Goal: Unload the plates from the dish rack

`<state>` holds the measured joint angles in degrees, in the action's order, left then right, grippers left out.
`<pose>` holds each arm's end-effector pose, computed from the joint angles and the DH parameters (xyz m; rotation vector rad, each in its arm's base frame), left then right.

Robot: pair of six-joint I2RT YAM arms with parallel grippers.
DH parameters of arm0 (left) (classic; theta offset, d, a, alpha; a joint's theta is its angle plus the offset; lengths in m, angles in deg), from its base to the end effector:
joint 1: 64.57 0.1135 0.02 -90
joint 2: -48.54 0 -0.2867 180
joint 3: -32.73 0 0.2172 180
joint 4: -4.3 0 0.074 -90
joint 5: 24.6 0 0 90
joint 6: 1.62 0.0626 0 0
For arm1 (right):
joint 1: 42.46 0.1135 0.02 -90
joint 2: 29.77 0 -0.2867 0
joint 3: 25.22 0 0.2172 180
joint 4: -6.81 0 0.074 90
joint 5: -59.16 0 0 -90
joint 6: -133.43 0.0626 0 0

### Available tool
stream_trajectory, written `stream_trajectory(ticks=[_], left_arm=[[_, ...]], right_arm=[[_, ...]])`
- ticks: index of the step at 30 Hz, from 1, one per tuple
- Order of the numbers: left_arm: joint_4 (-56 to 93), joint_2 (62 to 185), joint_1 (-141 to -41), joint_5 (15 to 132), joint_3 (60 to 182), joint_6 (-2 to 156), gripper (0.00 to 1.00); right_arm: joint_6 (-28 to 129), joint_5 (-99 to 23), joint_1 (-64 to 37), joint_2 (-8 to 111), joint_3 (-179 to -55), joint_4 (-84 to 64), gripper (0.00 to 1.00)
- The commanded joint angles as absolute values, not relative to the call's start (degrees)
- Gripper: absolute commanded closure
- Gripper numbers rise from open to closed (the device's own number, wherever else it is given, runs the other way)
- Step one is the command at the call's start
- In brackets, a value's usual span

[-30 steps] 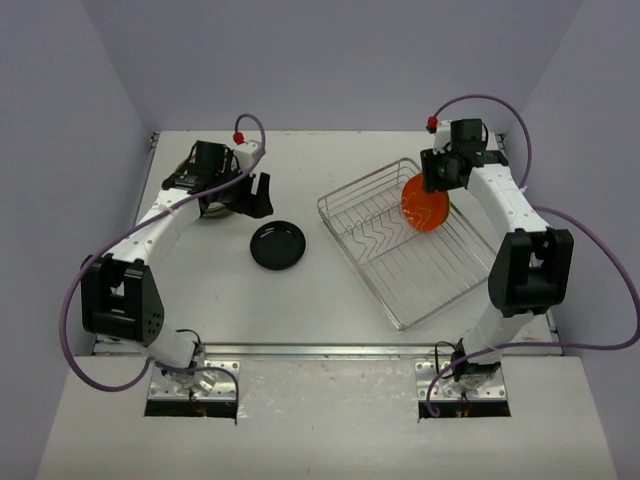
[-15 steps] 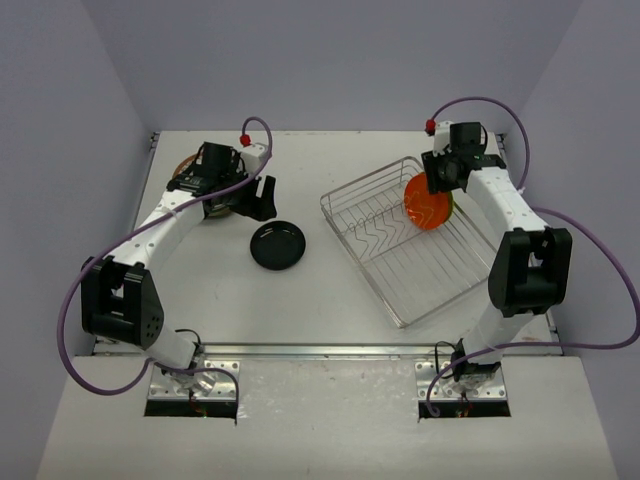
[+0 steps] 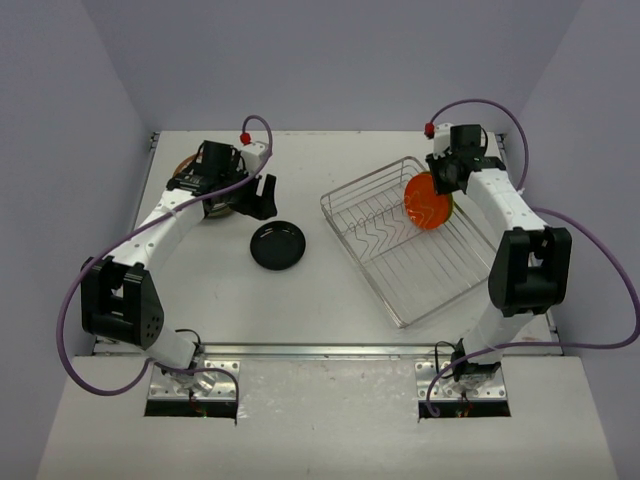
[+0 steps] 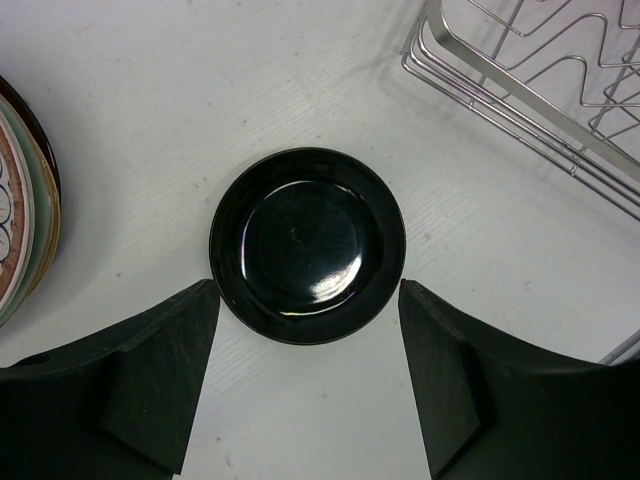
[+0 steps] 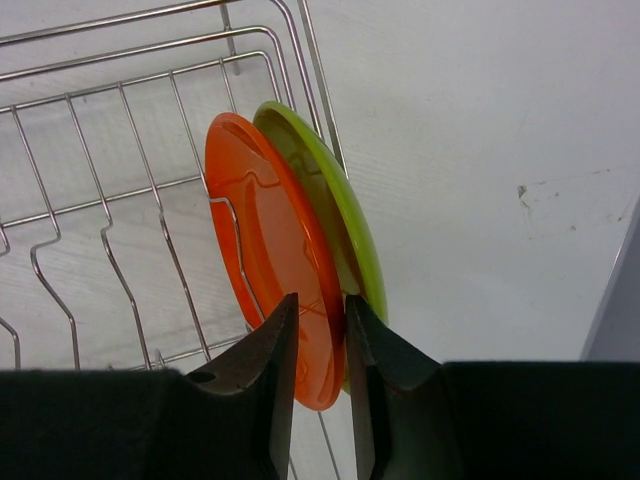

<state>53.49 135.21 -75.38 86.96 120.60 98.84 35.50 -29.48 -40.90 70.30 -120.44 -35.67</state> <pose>0.2992 -0.0805 0.3060 0.6086 2.3009 -0.4547 0.3790 0.0088 0.2770 -0.1873 2.3908 -0.0805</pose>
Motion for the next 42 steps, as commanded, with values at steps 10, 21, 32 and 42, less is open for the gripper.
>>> stream_trajectory(ticks=[10,21,32,42], left_arm=[[52.71,133.38,-75.74,87.44,123.89,98.58,0.30],[52.54,131.76,-75.74,87.74,124.31,97.79,0.12],[47.29,125.76,-75.74,108.09,126.40,92.11,0.11],[46.48,126.73,-76.34,115.12,129.38,85.67,0.17]], right_arm=[[34.57,-30.49,-40.70,67.72,-121.78,-37.22,1.00],[32.21,-33.03,-39.32,59.75,-132.56,-39.05,1.00],[40.98,-55.86,-38.16,50.59,-130.65,-41.20,1.00],[50.63,-64.58,-23.32,45.71,-117.69,-36.46,1.00]])
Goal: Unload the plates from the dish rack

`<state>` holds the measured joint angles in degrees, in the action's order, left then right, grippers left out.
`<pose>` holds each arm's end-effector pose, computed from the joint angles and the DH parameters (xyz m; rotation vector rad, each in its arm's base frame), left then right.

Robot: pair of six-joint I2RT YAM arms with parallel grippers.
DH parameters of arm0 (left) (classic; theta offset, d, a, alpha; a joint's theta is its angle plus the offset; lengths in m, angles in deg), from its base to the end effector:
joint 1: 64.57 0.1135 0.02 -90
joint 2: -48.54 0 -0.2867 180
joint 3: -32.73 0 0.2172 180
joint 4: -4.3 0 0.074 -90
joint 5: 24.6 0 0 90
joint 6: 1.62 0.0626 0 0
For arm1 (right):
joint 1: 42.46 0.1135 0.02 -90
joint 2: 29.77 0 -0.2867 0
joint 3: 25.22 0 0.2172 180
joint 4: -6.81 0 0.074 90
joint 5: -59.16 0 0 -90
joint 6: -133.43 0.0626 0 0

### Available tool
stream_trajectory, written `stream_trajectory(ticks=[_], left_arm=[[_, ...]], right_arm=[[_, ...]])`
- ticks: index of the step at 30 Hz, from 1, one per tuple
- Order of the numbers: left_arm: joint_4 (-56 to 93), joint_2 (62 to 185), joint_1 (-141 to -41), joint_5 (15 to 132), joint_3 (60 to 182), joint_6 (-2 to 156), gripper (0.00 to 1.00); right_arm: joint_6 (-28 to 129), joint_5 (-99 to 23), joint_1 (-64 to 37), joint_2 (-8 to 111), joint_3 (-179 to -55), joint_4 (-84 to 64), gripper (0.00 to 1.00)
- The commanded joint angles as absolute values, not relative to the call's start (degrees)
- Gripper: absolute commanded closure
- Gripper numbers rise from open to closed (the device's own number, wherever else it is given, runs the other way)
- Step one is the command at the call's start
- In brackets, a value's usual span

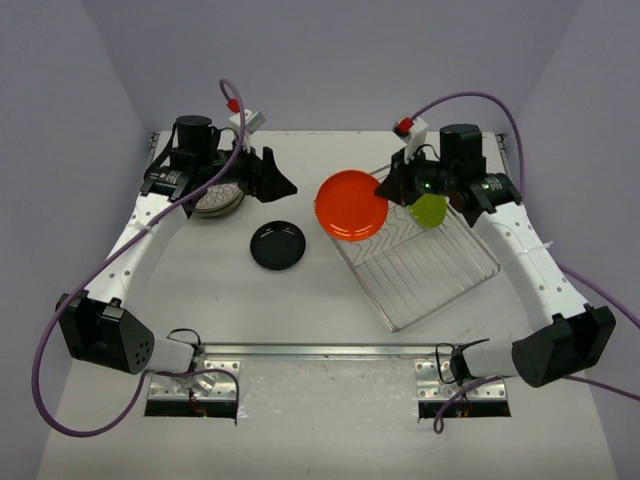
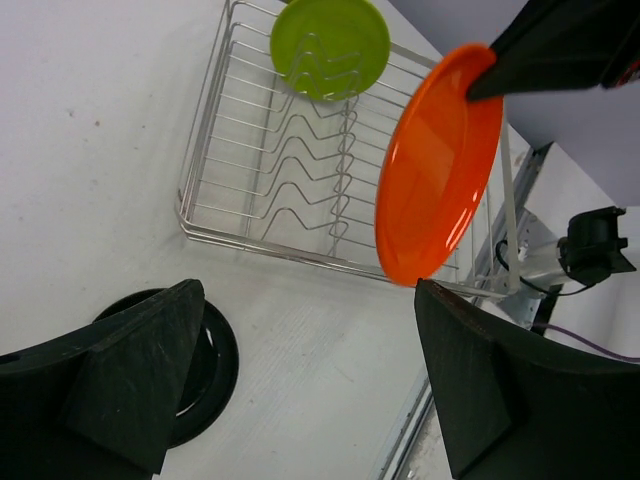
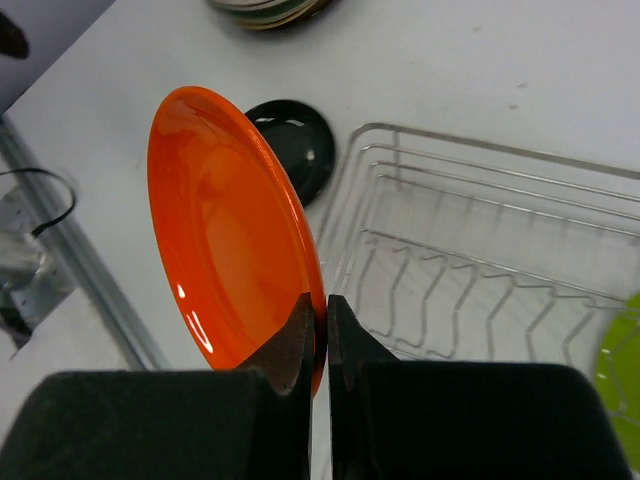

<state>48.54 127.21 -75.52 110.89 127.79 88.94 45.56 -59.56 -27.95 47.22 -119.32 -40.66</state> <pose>0.2628 -0.0963 0.4008 0.6886 1.8988 -0.9244 0.2580 0.0978 0.3916 -0.5283 2.0372 0.7002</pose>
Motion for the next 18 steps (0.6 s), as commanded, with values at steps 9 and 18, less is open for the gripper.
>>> stream_trajectory(ticks=[9,18], left_arm=[[48.55,128.43,-80.38,114.51,127.52,87.98,0.26],[52.41,130.63,-83.42,111.65,128.52,93.18,0.58]], right_arm=[[50.62,-64.31,-18.12,48.53,-119.83,-36.69,1.00],[49.73,-62.59,-16.36,51.53,-121.98,-37.48,1.00]])
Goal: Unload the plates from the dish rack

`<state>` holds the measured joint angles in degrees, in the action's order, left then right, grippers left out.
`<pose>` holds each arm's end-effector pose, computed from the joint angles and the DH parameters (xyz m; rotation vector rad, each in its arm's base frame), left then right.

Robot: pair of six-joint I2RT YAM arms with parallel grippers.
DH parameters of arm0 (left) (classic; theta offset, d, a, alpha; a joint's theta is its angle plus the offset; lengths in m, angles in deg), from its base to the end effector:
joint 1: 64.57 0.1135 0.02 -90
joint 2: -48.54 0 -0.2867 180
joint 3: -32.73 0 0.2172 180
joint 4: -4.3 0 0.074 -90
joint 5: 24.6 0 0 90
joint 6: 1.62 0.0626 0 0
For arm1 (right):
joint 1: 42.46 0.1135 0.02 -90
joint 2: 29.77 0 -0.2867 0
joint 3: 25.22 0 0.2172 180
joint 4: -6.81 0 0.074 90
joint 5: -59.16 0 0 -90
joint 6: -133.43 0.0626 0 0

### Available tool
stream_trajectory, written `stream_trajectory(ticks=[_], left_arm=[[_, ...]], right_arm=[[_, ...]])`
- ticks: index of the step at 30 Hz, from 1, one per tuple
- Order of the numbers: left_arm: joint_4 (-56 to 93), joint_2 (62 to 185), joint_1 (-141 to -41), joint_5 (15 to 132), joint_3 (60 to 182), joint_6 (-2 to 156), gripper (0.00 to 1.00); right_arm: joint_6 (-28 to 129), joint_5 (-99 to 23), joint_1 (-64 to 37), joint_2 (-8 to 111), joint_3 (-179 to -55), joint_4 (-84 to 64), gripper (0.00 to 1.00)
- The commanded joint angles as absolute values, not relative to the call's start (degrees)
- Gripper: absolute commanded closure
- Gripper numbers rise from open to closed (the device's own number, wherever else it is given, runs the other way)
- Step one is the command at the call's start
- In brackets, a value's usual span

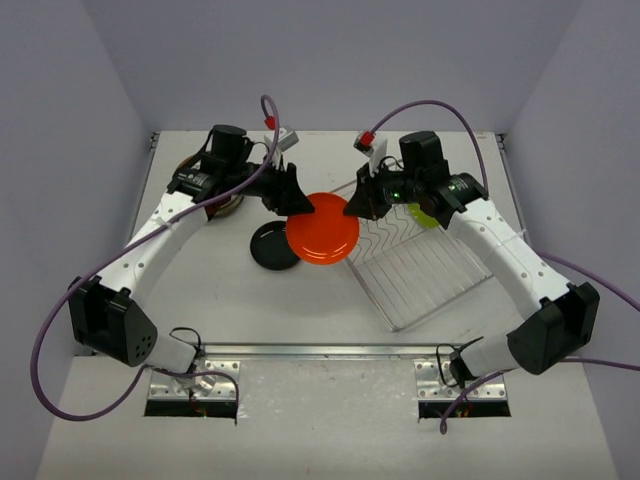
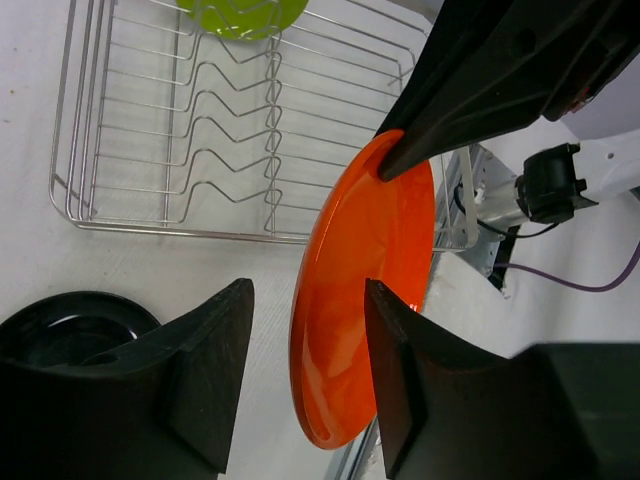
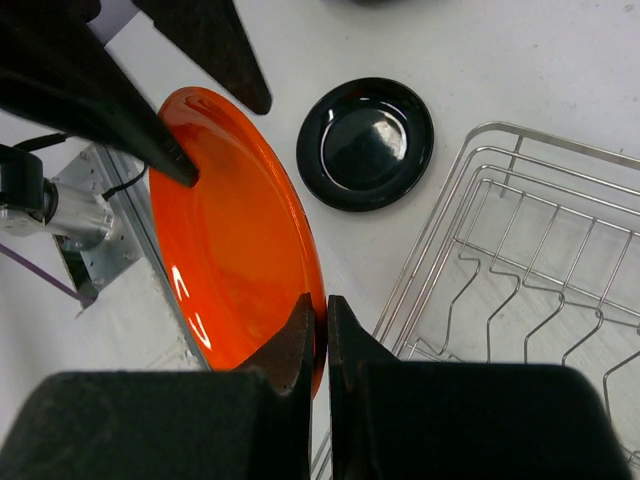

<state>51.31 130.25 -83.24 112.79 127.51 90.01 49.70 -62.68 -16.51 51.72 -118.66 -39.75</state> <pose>0.2569 -0.1355 0.3813 0.8412 1.9532 -1.0621 0.2506 0.1587 0.3698 -0.6983 2.1046 0.9203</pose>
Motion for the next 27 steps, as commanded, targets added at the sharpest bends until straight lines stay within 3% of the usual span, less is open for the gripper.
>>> stream_trajectory(ticks=[1,6,8,10,12,16,27], left_arm=[[53.26,130.93,-83.47,110.86,128.59,94.12,0.64],[55.30,131.10,-83.17,108.25,128.29,96.67,0.97],[54.90,130.90,-82.28,108.03,127.55,96.99,1.00],[54.67,131.28,-79.60,109.38,126.85,96.89,1.00],[54.42,132.22,-76.57,111.08,126.01,96.71,1.00],[54.14,134.87,-68.91,112.03,124.38,97.10,1.00],[54.01,144.89,-65.34,106.36,122.98,98.48,0.97]], right_arm=[[49.68,-62.44,-16.36,51.53,-122.03,-37.51,1.00],[49.50,-60.05,-16.36,51.06,-121.49,-38.06,1.00],[49.58,-57.00,-16.44,50.66,-120.66,-38.14,0.86],[49.83,-54.53,-16.60,49.77,-119.57,-38.11,0.35],[49.94,-50.97,-17.00,48.51,-118.50,-37.97,0.02],[50.21,-46.21,-19.57,46.46,-117.06,-38.16,0.01],[50.62,-48.94,-30.00,45.82,-115.53,-41.41,0.01]])
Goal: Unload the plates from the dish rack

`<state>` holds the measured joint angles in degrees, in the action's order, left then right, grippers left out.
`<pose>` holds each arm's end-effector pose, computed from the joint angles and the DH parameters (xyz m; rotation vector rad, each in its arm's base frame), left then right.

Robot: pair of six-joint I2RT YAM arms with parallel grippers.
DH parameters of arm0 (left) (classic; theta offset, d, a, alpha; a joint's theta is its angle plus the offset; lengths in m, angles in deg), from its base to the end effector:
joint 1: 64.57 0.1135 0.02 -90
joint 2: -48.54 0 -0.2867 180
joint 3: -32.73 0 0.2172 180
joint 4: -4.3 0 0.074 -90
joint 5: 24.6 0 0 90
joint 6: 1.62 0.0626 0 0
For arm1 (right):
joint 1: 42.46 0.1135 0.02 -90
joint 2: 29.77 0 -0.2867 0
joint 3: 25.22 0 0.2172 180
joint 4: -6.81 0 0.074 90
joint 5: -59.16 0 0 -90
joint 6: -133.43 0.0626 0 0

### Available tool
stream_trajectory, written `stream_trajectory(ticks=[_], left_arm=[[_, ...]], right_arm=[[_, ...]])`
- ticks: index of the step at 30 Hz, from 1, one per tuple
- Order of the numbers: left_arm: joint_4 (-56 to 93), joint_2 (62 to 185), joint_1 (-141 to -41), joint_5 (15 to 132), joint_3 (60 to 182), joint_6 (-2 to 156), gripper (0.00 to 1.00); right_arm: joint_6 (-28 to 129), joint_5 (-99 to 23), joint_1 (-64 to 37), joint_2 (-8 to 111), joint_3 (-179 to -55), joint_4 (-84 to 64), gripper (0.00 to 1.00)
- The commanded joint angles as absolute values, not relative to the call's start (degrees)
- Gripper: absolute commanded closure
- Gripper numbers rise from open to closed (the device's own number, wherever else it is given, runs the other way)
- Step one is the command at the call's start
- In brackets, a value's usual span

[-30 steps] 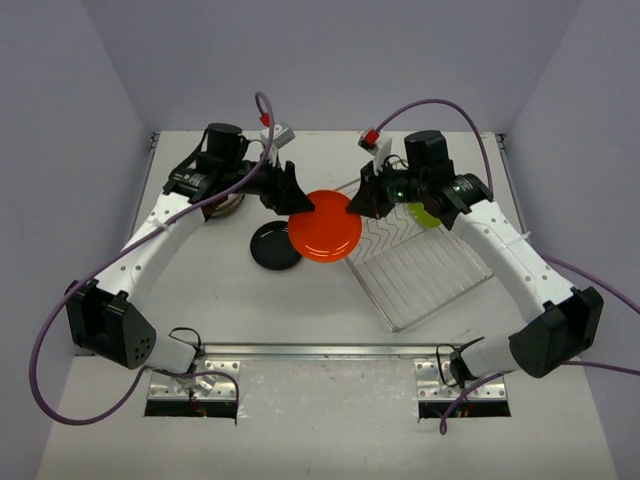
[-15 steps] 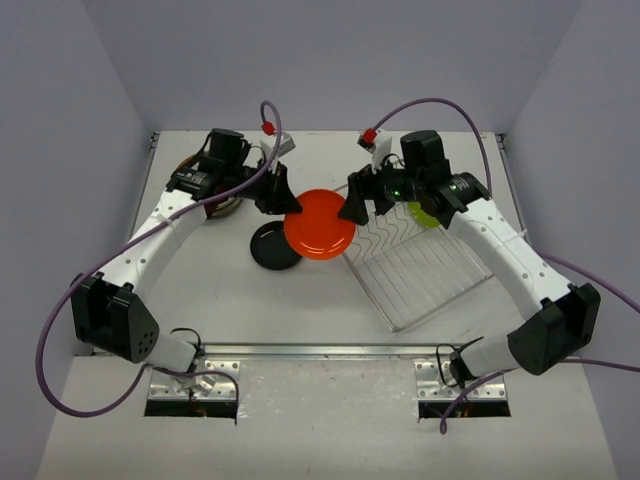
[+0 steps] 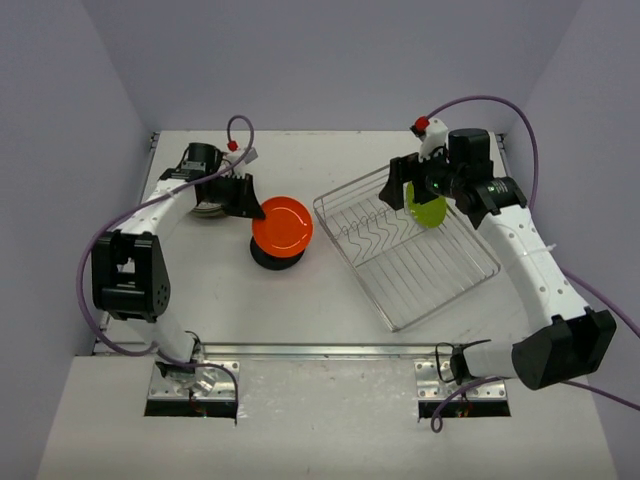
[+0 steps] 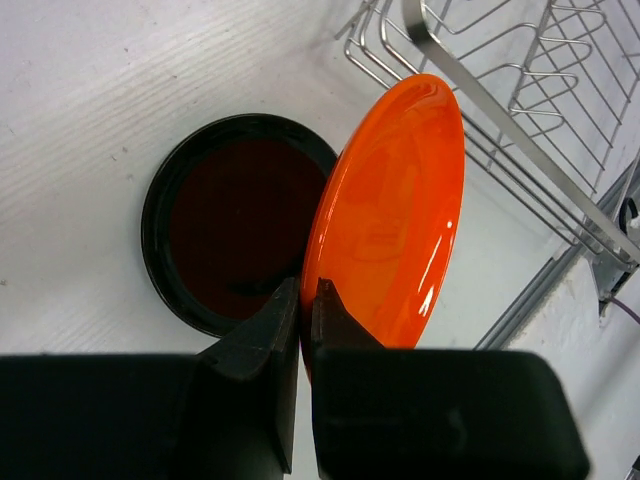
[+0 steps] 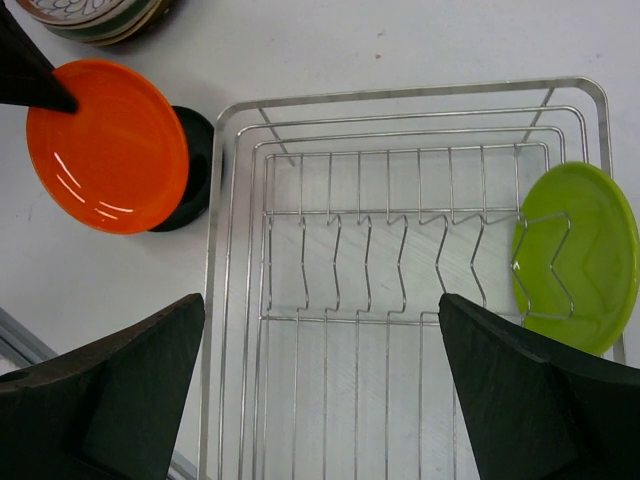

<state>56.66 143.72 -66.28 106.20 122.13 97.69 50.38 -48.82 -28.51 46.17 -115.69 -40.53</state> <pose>0.3247 -0.0506 0.2741 0.4876 2.3821 -0.8515 0.2601 0.0845 0.3737 -0.3169 2.1386 0.5481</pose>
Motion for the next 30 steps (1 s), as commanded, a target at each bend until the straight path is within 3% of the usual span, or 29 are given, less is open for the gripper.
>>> stream_trajectory(ticks=[1,13,15,23,30], left_arm=[[54.11,145.86,-65.15,106.40,123.29,98.39,0.96],[53.21,156.00,-62.11,108.38,125.23,97.35,0.90],[52.29,155.99,-61.92,107.75,124.86,96.79,0.77],[51.76,150.94,-61.67,104.48,125.58,96.03,0.01],[47.06,133.59,-64.87,83.89,125.55,98.32,0.00]], right_arm=[[50.45,-48.81,-30.21,45.90,-115.62,-41.61,0.01],[49.94,-48.07,-32.23,46.87,-117.02,-43.97,0.01],[49.93,-48.36,-32.35,47.05,-117.21,-44.14,0.01],[49.50,-48.25,-32.35,47.35,-117.72,-44.47,0.01],[48.80,-39.66,-32.48,49.08,-118.24,-44.47,0.01]])
